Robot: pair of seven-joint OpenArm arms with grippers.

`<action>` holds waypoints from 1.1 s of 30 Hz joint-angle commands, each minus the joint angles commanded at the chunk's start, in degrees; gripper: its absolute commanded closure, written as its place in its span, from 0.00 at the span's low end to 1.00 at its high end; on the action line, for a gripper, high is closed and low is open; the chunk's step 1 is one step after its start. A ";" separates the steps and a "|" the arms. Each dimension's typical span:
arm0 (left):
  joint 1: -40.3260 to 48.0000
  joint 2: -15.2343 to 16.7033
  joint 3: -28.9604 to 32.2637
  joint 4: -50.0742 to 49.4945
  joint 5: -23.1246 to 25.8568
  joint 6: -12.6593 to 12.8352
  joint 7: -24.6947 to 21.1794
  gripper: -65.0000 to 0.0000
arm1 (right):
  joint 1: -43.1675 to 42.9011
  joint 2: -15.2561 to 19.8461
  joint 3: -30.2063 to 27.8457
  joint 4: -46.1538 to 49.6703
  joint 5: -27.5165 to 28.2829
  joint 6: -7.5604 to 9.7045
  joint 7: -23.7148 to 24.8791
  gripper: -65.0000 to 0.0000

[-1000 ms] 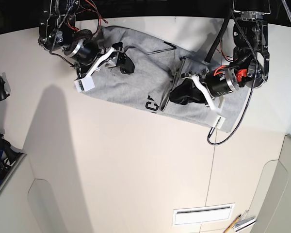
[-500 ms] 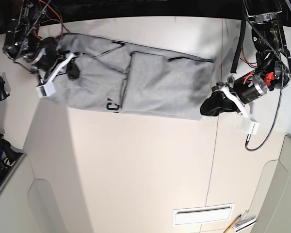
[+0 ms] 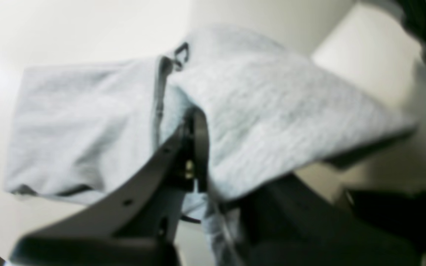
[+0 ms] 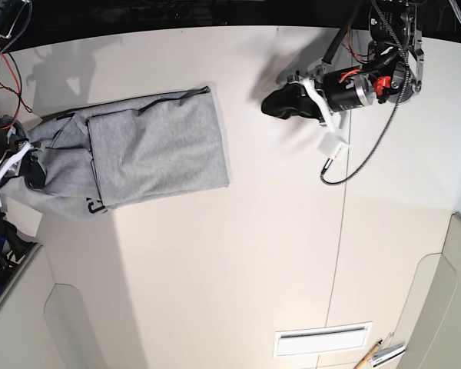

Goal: Fold the T-shirt properly
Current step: 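Grasp the other end with the right gripper and fold it over, then grasp the folded bundle with both grippers and fold it in half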

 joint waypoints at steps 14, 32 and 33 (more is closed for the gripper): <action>0.00 5.14 3.32 -0.04 10.34 0.00 -6.47 0.76 | 2.58 -13.18 -32.68 2.56 -20.24 -9.25 0.07 1.00; -0.02 3.32 -11.06 1.42 -4.04 0.00 2.01 0.76 | 8.33 -23.52 -56.48 2.56 -32.74 -12.17 2.91 0.42; -0.04 2.73 -11.76 1.42 -5.31 0.00 2.01 0.76 | 9.25 -23.96 -56.46 2.56 -32.85 -12.20 2.89 0.42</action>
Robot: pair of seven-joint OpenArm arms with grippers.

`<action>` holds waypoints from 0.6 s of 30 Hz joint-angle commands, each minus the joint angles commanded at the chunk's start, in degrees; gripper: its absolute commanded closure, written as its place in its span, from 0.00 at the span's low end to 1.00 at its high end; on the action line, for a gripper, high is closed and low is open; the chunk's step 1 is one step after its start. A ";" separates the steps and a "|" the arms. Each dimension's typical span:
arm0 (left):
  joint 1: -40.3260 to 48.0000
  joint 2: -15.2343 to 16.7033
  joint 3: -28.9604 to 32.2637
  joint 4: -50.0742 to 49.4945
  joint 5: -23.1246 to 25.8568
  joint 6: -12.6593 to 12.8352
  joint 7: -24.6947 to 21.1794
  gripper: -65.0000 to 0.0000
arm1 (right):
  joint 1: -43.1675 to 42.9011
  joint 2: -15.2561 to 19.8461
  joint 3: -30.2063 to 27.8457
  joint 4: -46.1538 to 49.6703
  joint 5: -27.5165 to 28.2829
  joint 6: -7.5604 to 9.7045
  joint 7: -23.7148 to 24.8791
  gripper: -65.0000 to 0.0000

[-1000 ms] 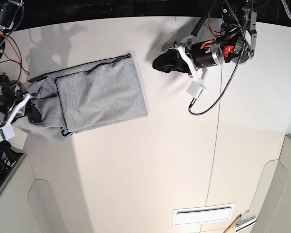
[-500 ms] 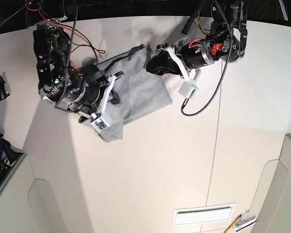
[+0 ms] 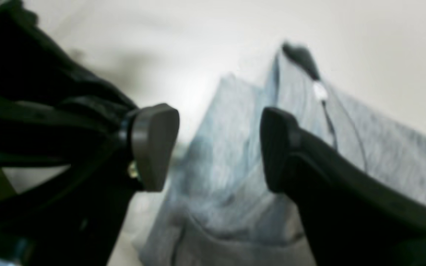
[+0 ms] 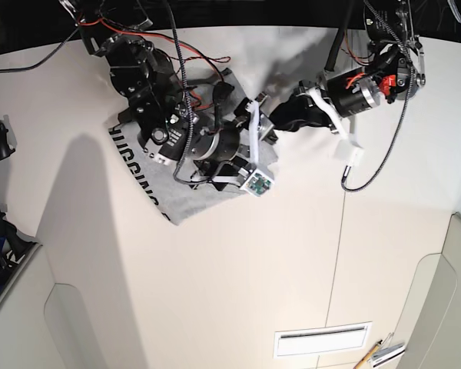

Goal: Fold the T-shirt properly
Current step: 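Grasp the folded bundle with both grippers and fold it in half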

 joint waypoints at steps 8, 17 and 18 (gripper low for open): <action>0.02 0.02 6.51 6.21 -2.62 0.00 2.95 0.85 | 6.45 0.00 9.29 -0.79 -6.08 -5.29 4.55 0.78; 0.02 1.03 27.23 7.65 13.51 0.00 -9.18 0.85 | 13.40 0.35 22.27 -13.53 -6.01 -3.85 11.80 1.00; 0.02 1.92 28.13 7.08 15.19 0.00 -9.55 0.85 | 14.29 0.68 22.34 -16.33 -5.29 -2.29 13.18 1.00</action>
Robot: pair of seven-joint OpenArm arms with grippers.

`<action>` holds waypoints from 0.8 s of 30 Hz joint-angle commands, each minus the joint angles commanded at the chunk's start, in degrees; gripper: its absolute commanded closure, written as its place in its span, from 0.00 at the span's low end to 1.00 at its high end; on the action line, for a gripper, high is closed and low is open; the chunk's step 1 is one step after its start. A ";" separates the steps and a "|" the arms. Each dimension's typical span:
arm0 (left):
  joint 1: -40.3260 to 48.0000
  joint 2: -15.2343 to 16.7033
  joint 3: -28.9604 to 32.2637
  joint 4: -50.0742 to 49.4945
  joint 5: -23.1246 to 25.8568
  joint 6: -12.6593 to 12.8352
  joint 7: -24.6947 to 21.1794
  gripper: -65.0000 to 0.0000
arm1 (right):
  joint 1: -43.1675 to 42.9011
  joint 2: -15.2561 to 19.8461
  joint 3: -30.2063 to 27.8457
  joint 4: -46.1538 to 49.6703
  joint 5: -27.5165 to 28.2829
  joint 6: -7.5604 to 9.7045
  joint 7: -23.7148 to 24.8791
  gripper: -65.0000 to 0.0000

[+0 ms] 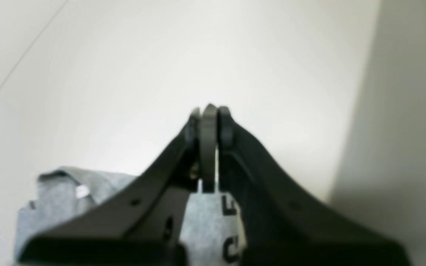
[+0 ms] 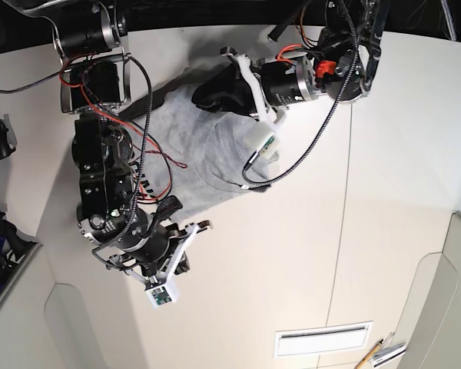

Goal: Fold the T-shirt properly
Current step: 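Grasp the folded bundle with both grippers and fold it in half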

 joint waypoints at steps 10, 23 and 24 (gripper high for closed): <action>-0.50 1.55 -0.94 -10.10 3.48 0.00 -0.15 0.85 | 4.24 2.27 -0.92 -23.15 9.49 11.78 -1.51 1.00; -7.80 1.42 -14.88 -13.40 6.47 0.00 -0.20 0.85 | -6.45 15.08 -0.24 -14.56 31.67 15.10 -13.46 1.00; -8.79 1.42 -14.88 -14.84 6.45 0.00 -0.15 0.85 | -8.61 15.04 0.31 -12.33 31.89 15.08 -13.44 1.00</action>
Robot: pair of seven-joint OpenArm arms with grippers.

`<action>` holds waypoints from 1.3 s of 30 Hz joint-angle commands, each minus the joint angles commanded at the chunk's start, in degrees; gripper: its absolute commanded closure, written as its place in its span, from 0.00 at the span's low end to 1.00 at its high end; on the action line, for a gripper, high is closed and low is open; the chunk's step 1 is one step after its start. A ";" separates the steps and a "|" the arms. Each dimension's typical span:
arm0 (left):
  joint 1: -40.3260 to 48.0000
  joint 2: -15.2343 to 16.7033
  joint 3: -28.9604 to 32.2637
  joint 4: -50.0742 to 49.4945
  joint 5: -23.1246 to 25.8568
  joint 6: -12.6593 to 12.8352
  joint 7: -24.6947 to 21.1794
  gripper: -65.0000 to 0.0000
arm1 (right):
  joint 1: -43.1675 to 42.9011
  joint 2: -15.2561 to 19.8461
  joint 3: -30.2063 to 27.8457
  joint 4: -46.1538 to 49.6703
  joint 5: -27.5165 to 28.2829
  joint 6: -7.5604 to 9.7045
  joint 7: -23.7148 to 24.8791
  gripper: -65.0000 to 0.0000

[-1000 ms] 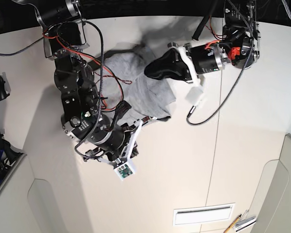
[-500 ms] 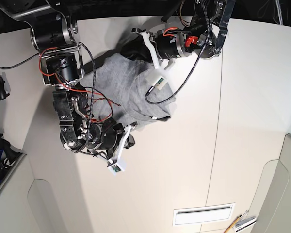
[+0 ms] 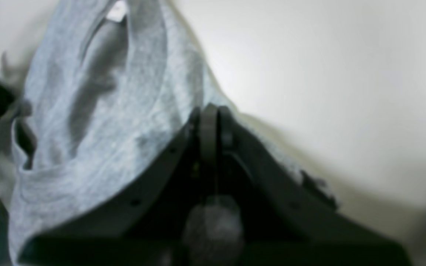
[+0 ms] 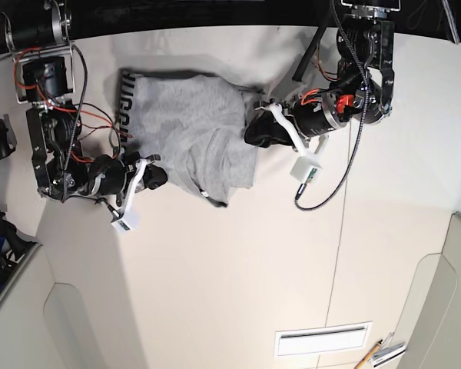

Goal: Fold the T-shirt properly
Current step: 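Grasp the folded bundle with both grippers and fold it in half, then press and square the folded shirt's sides with both grippers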

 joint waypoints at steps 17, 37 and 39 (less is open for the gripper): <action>13.68 -10.75 1.97 14.73 -14.86 0.00 8.72 0.85 | -7.89 0.00 8.63 9.68 0.15 -0.55 0.87 1.00; -4.46 -10.62 10.19 -8.13 1.42 0.00 -0.72 0.85 | -13.00 -0.35 8.66 9.70 3.98 -0.52 -1.79 1.00; -8.28 -10.58 10.19 -11.80 1.29 0.00 -0.90 0.85 | -14.49 -1.36 8.63 9.75 4.24 -0.35 -2.14 1.00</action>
